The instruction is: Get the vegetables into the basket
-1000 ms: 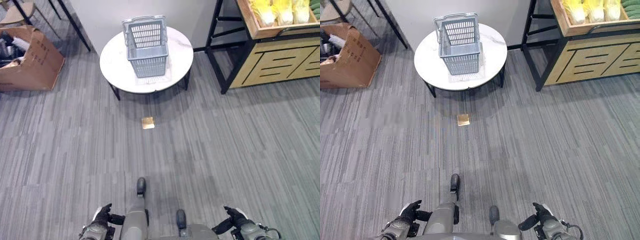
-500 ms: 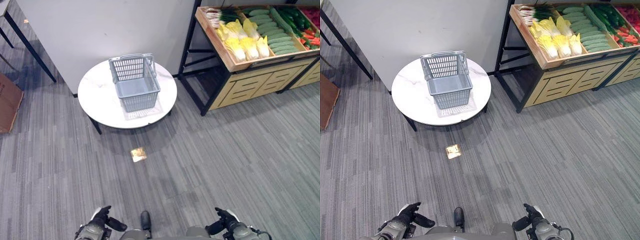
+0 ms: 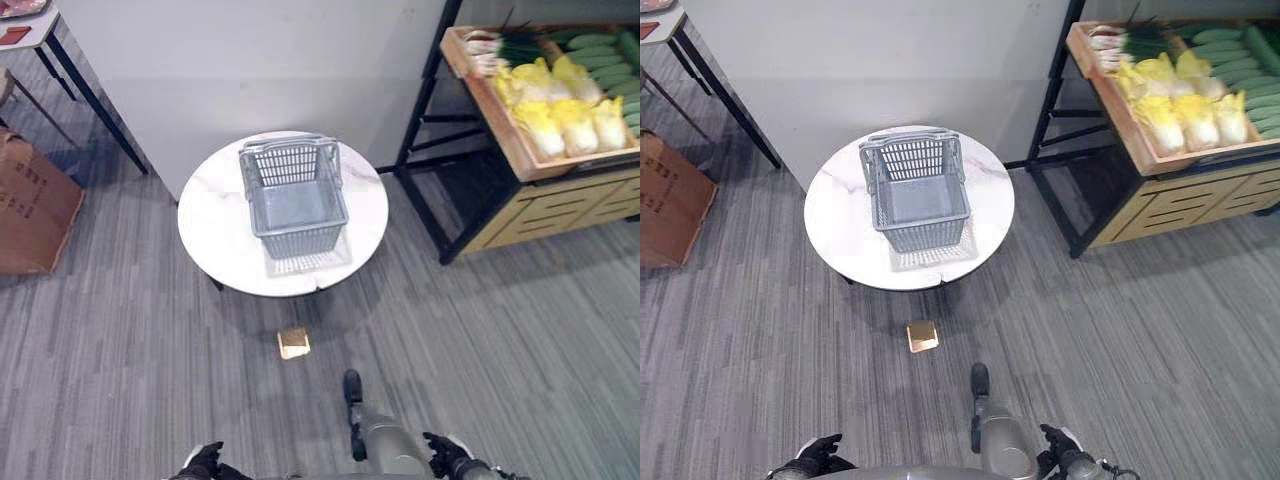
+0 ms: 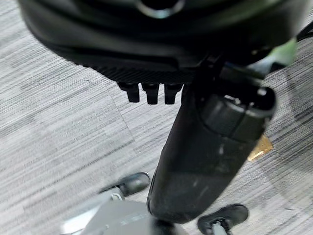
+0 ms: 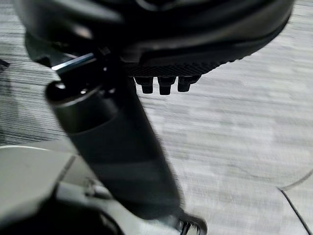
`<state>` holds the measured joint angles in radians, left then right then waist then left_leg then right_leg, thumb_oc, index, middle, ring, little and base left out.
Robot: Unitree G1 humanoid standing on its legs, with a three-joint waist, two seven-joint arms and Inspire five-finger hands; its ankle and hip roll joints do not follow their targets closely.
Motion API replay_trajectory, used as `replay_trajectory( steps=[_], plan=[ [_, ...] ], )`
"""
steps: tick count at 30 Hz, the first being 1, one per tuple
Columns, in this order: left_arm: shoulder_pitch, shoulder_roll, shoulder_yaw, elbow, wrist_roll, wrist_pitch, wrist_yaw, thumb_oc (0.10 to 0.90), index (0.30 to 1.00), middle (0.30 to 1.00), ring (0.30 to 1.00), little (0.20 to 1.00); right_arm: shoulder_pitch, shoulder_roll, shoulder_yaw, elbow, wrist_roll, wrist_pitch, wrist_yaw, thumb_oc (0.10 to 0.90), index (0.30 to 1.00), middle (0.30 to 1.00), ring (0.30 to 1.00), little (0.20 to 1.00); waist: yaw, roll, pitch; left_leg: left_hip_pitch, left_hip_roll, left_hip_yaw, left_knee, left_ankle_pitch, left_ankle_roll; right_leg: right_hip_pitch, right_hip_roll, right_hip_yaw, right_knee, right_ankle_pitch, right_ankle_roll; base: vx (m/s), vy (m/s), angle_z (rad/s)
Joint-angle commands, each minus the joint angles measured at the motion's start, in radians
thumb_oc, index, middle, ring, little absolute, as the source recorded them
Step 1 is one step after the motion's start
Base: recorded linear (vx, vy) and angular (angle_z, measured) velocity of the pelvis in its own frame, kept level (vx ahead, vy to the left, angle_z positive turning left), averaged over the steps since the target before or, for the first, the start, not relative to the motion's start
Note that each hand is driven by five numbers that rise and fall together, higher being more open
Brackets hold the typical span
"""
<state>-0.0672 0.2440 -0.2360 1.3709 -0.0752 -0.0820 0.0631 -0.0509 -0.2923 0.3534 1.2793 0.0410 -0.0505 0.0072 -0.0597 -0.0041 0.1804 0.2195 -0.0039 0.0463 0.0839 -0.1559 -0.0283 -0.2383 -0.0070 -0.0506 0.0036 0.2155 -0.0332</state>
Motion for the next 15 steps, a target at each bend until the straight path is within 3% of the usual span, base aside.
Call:
replay_trajectory(
  steps=[1,7,11,14,15],
  plan=[
    [-0.034,0.027,0.009,-0.004,0.017,-0.012,0.001,0.900,1.000,1.000,1.000,1.000,-0.044,-0.028,0.009,-0.023,0.028,-0.040,0.002,0.900,1.000,1.000,1.000,1.000,-0.015,0.002,-0.004,-0.040,0.056,-0.029,-0.068,0.085,-0.018,0.009,-0.048,0.024,0.085,-0.061,0.148,0.10,-0.130,-0.15],
    [-0.057,0.014,-0.009,-0.022,-0.002,-0.021,0.007,0.900,1.000,1.000,1.000,1.000,-0.050,-0.067,-0.010,-0.007,0.039,-0.048,-0.010,0.900,1.000,1.000,1.000,1.000,-0.023,0.038,-0.011,-0.073,0.111,-0.086,0.003,0.217,-0.081,0.026,-0.016,-0.015,0.134,-0.144,0.100,0.16,-0.201,0.17],
    [-0.067,0.009,-0.022,-0.034,-0.011,-0.019,0.011,0.900,1.000,1.000,1.000,1.000,-0.047,-0.084,-0.022,0.015,0.039,-0.046,-0.022,0.900,1.000,1.000,1.000,1.000,-0.022,0.040,-0.004,-0.121,0.118,-0.064,0.074,0.280,-0.096,0.077,-0.022,-0.034,0.117,-0.167,0.079,0.10,-0.127,0.17],
    [-0.070,0.004,-0.033,-0.036,-0.008,-0.021,0.011,0.900,1.000,1.000,1.000,1.000,-0.044,-0.089,-0.027,0.021,0.037,-0.043,-0.027,0.900,1.000,1.000,1.000,1.000,-0.020,0.036,-0.002,-0.158,0.117,-0.053,0.045,0.275,-0.089,0.099,-0.042,-0.040,0.101,-0.168,0.084,0.08,-0.013,0.19],
    [-0.066,-0.003,-0.040,-0.033,-0.002,-0.021,0.010,0.900,1.000,1.000,1.000,1.000,-0.045,-0.095,-0.028,0.022,0.033,-0.042,-0.028,0.900,1.000,1.000,1.000,1.000,-0.014,0.029,-0.003,-0.208,0.115,-0.040,0.005,0.247,-0.082,0.120,-0.060,-0.033,0.079,-0.168,0.093,0.16,0.041,0.27]
  ],
)
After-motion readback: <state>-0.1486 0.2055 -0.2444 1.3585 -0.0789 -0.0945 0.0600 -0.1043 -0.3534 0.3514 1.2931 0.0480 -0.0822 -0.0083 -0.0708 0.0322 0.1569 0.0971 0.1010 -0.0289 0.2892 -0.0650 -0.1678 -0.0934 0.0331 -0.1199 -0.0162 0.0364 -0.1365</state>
